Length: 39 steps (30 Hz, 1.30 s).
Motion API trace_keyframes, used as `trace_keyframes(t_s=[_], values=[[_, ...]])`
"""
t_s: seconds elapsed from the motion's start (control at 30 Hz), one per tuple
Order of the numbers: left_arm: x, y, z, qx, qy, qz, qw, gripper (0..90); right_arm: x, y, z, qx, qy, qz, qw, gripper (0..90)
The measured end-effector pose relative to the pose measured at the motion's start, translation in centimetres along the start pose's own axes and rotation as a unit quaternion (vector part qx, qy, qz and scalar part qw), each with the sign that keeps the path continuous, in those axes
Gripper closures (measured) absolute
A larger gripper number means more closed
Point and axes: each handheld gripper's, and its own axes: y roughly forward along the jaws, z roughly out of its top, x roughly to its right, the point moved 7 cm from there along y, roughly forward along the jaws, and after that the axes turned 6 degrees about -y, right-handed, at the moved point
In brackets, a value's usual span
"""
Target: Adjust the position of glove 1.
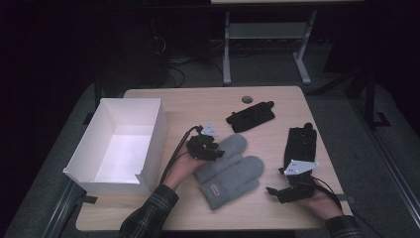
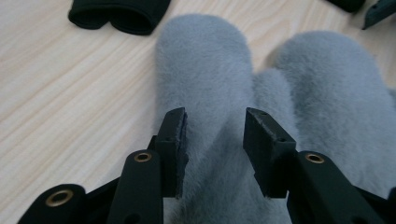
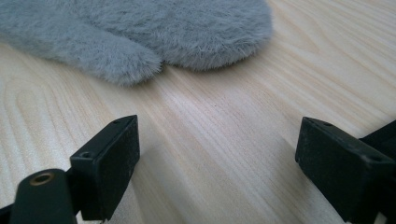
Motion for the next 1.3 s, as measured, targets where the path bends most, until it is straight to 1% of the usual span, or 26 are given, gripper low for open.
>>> trace_keyframes(t_s=[0.1, 0.13, 0.17, 0.2, 0.27, 0.3, 0.37, 0.4, 0.47, 0.53, 0.57, 0.6, 0.67, 0.73, 0.8, 0.87, 0.9, 1.0, 1.07, 1.17, 1.2, 1.23, 1.3], values=[[-0.2, -0.2, 0.3, 0.013, 0.000, 0.003, 0.9999, 57.4, 0.0, 0.0, 0.0, 0.000, 0.000, 0.000, 1.0000, 13.6], [-0.2, -0.1, 0.2, 0.011, -0.003, 0.000, 0.9999, 57.4, 0.0, 0.0, 0.0, 0.000, 0.000, 0.000, 1.0000, 13.6], [-0.2, 0.2, 0.0, 0.004, -0.004, -0.006, 1.0000, 57.8, 0.0, 0.0, 0.0, 0.000, -0.001, 0.000, 1.0000, 13.6], [-0.1, 0.6, -0.3, -0.005, -0.009, -0.013, 0.9999, 57.8, 0.0, 0.0, 0.0, 0.000, -0.001, 0.000, 1.0000, 13.6], [-0.1, 1.3, -0.9, -0.024, -0.003, -0.018, 0.9995, 57.5, 0.0, 0.0, 0.0, 0.000, -0.001, 0.000, 1.0000, 13.6], [0.0, 1.7, -1.1, -0.024, -0.008, -0.021, 0.9994, 57.0, 0.0, 0.0, 0.0, 0.000, -0.001, 0.000, 1.0000, 13.6], [-0.2, 2.0, -1.4, -0.026, -0.005, -0.027, 0.9993, 57.3, 0.0, 0.0, 0.0, 0.000, -0.001, 0.000, 1.0000, 13.6], [-0.3, 2.0, -1.4, -0.023, -0.013, -0.032, 0.9991, 57.7, 0.0, 0.0, 0.0, 0.000, -0.001, 0.000, 1.0000, 13.6], [-0.4, 2.1, -1.5, -0.021, -0.020, -0.037, 0.9989, 59.0, 0.0, 0.0, 0.0, 0.000, -0.001, 0.000, 1.0000, 13.7], [-0.5, 2.1, -1.7, -0.024, -0.012, -0.033, 0.9991, 63.8, -0.1, 0.0, 0.0, 0.000, 0.001, 0.000, 1.0000, 13.6], [-0.5, 2.1, -1.7, -0.024, -0.012, -0.033, 0.9991, 67.0, -0.1, 0.0, 0.0, 0.000, 0.001, 0.000, 1.0000, 13.6], [-0.5, 2.2, -1.7, -0.027, 0.001, -0.028, 0.9992, 71.0, -0.1, 0.0, 0.1, 0.000, 0.001, 0.000, 1.0000, 13.6], [-0.4, 2.2, -1.8, -0.026, 0.004, -0.026, 0.9993, 77.3, -0.1, 0.1, 0.0, 0.000, -0.001, 0.000, 1.0000, 13.6], [-0.4, 2.3, -1.7, -0.024, 0.005, -0.023, 0.9994, 80.6, -0.1, 0.1, 0.1, -0.001, -0.001, 0.000, 1.0000, 13.7], [-0.5, 2.2, -1.7, -0.028, 0.006, -0.021, 0.9994, 81.5, -0.1, 0.1, 0.1, -0.001, 0.000, 0.000, 1.0000, 13.6], [-0.4, 2.1, -1.6, -0.030, -0.001, -0.018, 0.9994, 82.7, -0.1, 0.1, 0.1, 0.000, -0.001, 0.000, 1.0000, 13.6], [-0.5, 1.9, -1.5, -0.027, -0.007, -0.020, 0.9994, 83.2, -0.1, 0.1, 0.1, -0.001, 0.000, 0.000, 1.0000, 13.6], [-0.7, 1.3, -1.2, -0.023, -0.011, -0.023, 0.9994, 83.5, -0.1, 0.1, 0.1, 0.000, -0.001, 0.000, 1.0000, 13.7], [-0.7, 0.8, -0.9, -0.015, -0.020, -0.028, 0.9993, 83.5, -0.1, 0.1, 0.1, 0.000, 0.000, 0.000, 1.0000, 13.7], [-0.8, -0.3, -0.5, -0.007, -0.018, -0.028, 0.9994, 83.5, -0.1, 0.1, 0.1, 0.000, 0.000, 0.000, 1.0000, 13.7], [-0.8, -0.6, -0.2, 0.002, -0.029, -0.031, 0.9991, 83.5, -0.1, 0.1, 0.1, 0.000, 0.000, 0.000, 1.0000, 13.6], [-0.9, -0.9, -0.2, 0.002, -0.027, -0.034, 0.9991, 83.5, -0.1, 0.1, 0.1, 0.000, 0.000, 0.000, 1.0000, 13.7], [-0.8, -1.6, 0.2, 0.015, -0.037, -0.037, 0.9985, 83.5, -0.1, 0.1, 0.1, 0.000, 0.000, 0.000, 1.0000, 13.6]])
